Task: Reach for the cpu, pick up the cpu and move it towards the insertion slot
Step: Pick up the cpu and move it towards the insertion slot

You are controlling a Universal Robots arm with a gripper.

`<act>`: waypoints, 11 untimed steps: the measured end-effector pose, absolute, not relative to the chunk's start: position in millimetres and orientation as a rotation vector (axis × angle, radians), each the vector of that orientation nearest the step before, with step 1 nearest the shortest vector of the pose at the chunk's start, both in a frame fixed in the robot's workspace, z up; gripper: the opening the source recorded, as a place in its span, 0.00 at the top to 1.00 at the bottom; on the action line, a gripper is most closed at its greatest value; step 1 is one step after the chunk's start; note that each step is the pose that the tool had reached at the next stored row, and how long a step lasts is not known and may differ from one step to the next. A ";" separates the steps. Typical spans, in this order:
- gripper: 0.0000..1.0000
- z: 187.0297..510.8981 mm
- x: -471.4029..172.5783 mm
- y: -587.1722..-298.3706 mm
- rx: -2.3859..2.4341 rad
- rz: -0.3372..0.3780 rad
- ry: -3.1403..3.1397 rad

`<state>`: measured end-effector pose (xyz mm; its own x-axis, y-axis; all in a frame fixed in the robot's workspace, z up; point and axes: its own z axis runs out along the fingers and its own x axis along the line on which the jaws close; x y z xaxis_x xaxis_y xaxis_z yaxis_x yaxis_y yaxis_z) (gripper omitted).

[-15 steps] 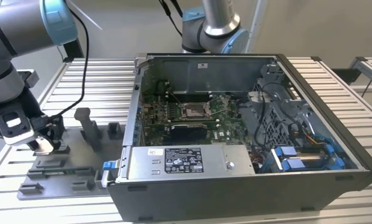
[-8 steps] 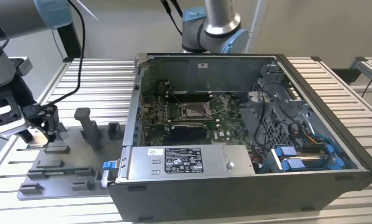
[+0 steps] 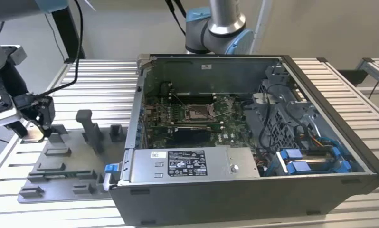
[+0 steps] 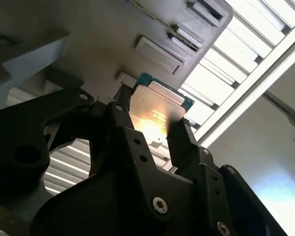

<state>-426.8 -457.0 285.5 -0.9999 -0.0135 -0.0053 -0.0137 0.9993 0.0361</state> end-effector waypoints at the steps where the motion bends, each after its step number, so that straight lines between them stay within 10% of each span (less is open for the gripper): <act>1: 1.00 290.2 -426.8 -456.9 -0.021 0.057 3.136; 11: 1.00 335.6 -426.9 -456.9 -0.021 0.057 3.136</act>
